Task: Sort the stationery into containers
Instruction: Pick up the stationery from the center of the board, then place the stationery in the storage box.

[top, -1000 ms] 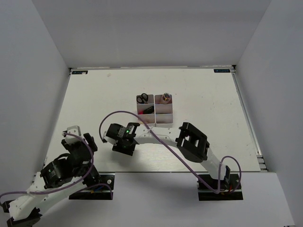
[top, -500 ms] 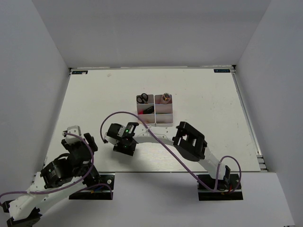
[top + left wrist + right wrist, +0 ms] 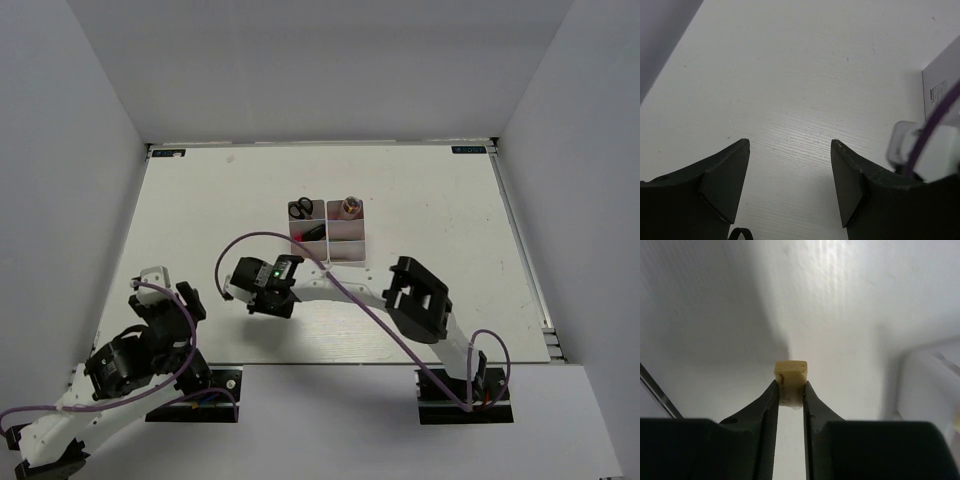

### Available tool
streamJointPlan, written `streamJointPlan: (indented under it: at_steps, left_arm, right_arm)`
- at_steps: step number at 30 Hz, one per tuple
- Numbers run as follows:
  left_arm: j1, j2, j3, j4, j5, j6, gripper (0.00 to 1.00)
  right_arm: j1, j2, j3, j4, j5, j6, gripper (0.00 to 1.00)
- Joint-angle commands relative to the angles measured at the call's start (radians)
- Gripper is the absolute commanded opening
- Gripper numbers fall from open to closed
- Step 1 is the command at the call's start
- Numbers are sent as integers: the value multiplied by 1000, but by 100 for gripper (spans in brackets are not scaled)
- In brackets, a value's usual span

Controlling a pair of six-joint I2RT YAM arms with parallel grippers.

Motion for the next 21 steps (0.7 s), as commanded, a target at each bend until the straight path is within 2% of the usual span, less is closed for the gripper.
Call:
streamJointPlan:
  at_steps: [1,3,8,13,21]
  left_arm:
    - [1,-14,-6,13,-5,12,76]
    - [1,-13,-11,23,1,23,76]
    - [1,2,-14,39,19,36,76]
    - [1,9,-20,59,32,51,76]
    - [2,33,-22,63,38,60,77]
  right_arm:
    - [-13,-193,-32,-40,191,-67,0]
    - [-31,-249,-109,-36,276,-89,0]
    - [-103,-412,-288,21,357,-112,0]
    - [-263,-512,-411,72,294,-142,0]
    - [-372,-524,-443,135,167,-169,0]
